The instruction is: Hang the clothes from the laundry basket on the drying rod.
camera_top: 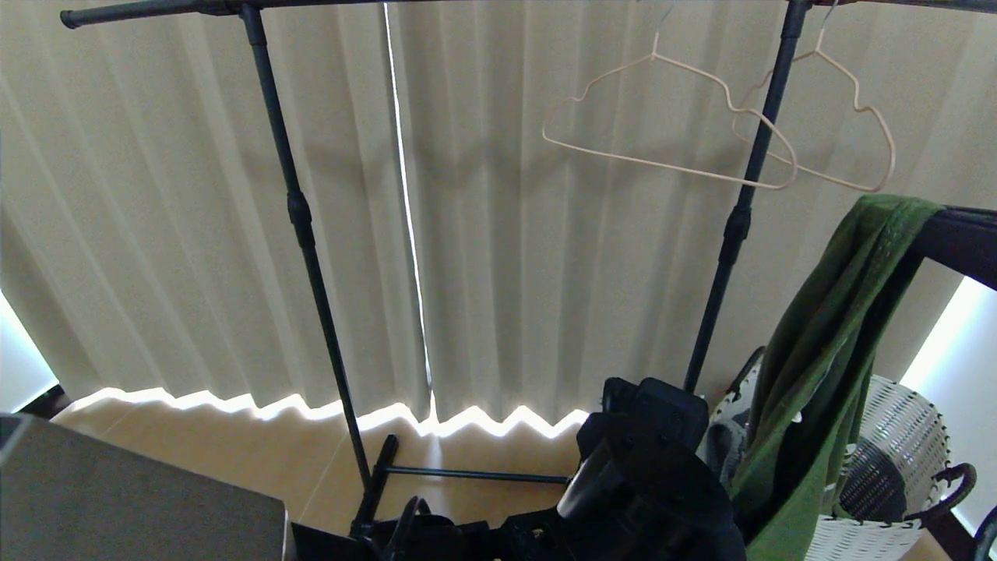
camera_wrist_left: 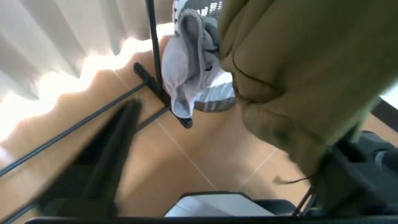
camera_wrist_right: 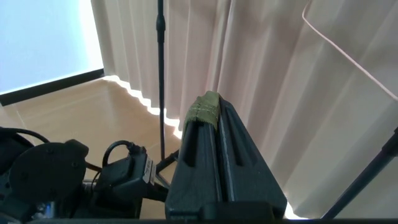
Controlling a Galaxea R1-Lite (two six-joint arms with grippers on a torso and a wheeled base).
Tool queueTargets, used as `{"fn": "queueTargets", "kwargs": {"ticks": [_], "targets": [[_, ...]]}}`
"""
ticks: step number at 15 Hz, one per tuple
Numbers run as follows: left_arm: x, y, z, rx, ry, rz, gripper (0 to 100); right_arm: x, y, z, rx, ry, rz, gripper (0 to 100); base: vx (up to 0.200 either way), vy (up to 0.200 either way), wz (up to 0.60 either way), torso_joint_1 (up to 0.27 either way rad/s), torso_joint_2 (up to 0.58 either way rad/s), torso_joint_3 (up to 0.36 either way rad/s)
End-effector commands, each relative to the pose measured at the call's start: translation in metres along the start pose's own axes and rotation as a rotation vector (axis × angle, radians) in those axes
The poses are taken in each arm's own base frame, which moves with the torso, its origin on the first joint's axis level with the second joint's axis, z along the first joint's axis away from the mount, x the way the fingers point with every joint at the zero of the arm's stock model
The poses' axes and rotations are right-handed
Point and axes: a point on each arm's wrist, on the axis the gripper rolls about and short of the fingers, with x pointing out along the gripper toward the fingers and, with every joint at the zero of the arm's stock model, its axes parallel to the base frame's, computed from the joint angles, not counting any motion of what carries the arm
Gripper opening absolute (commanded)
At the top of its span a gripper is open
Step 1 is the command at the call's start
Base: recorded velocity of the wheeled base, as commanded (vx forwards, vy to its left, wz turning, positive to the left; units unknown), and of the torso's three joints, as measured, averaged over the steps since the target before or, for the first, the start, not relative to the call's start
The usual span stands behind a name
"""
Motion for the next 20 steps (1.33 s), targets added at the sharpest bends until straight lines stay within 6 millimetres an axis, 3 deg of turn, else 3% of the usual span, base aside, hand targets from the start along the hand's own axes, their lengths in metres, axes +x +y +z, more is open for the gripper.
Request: {"fn": "queueTargets", "kwargs": {"ticks": [1,3,6,12,16,20], "targets": [[-0.007,0.002,0.000,0.041,-0.008,0.036,0,-0.003,0.000,0.000,0.000,-0.003,0.001,0,0.000,0.000,0.00,0.000,0.00,0.000],[-0.015,0.003,-0.003,0.113,-0.009,0.086,0,-0.002,0.000,-0.002,0.000,0.005,0.001,0,0.000,0.000,0.00,0.000,0.00,0.000],[-0.052,0.008,0.013,0.145,-0.126,0.100,0,0.000,0.000,-0.002,0.001,0.012,0.001,0,0.000,0.000,0.00,0.000,0.00,0.000],[-0.136,0.070,0.075,0.075,-0.236,0.246,0,0.008,0.000,0.013,-0.002,-0.029,0.001,0,0.000,0.000,0.00,0.000,0.00,0.000],[-0.164,0.090,0.104,0.041,-0.309,0.317,0,0.011,-0.001,0.021,-0.004,-0.050,0.000,0,0.000,0.000,0.00,0.000,0.00,0.000],[-0.176,0.120,0.117,0.130,-0.285,0.455,0,0.019,-0.002,0.008,0.000,0.005,-0.004,0,0.000,0.000,0.00,0.000,0.00,0.000]]}}
